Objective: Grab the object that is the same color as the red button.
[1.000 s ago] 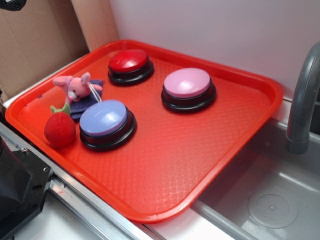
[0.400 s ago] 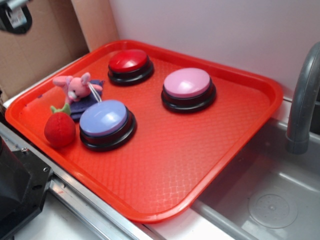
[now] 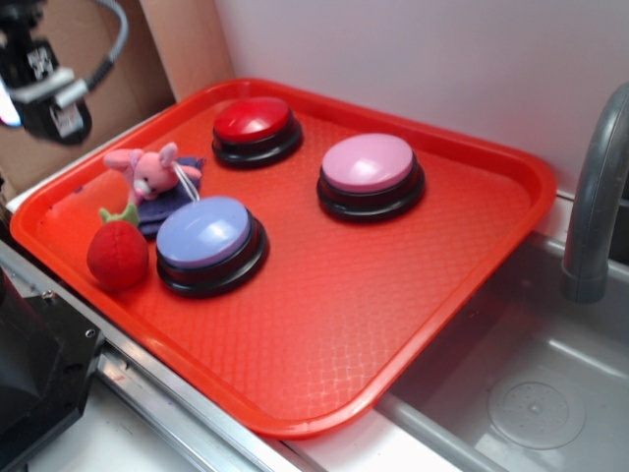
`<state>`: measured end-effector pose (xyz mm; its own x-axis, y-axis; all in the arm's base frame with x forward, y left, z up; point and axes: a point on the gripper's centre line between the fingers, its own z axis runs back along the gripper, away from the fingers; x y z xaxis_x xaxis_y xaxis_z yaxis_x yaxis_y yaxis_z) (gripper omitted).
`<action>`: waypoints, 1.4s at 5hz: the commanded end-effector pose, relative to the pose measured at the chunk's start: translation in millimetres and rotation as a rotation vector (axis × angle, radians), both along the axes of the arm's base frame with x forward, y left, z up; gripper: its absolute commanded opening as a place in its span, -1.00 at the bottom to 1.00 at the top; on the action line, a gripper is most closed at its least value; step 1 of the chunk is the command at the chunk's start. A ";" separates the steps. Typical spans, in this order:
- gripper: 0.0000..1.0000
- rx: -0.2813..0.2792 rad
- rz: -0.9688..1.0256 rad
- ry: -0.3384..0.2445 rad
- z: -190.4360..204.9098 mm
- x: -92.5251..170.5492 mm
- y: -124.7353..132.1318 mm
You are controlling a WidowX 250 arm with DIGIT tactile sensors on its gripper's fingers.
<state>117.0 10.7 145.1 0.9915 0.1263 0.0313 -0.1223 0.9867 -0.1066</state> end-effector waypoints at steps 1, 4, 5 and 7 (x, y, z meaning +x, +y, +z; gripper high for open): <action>1.00 0.096 0.007 0.024 -49.7 5.3 13.1; 1.00 0.177 0.086 0.043 -99.6 8.3 22.7; 1.00 0.178 0.125 0.034 -108.8 7.9 21.6; -1.00 0.182 0.168 0.021 -116.0 8.4 22.3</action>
